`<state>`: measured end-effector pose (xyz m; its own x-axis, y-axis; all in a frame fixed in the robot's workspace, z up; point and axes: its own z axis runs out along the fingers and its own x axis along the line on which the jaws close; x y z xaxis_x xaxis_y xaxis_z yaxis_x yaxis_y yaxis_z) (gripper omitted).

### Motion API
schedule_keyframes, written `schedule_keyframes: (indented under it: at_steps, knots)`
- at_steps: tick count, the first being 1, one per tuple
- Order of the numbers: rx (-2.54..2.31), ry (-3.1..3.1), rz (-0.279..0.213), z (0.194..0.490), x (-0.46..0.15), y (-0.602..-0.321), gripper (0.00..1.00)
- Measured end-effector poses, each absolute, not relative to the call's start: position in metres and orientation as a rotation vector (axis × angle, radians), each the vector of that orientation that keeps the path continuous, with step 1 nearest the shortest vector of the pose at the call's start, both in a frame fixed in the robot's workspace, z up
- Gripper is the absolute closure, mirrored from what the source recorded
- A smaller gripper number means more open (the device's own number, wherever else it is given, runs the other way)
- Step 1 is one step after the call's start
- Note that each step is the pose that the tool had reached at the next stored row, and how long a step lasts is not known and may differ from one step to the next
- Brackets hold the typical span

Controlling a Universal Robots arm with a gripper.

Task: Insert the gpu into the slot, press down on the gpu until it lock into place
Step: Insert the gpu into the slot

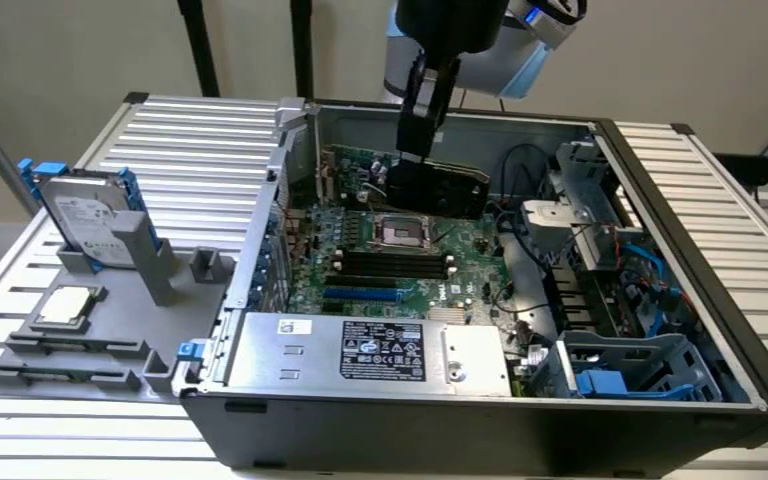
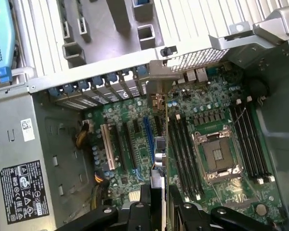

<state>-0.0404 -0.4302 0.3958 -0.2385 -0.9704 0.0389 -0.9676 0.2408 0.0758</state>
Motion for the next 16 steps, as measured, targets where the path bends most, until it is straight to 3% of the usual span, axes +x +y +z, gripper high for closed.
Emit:
schedule_keyframes:
  at_steps: [16]
  knots:
    - [2.08, -2.258, -0.055, 0.373, -0.047, -0.431, 0.74]
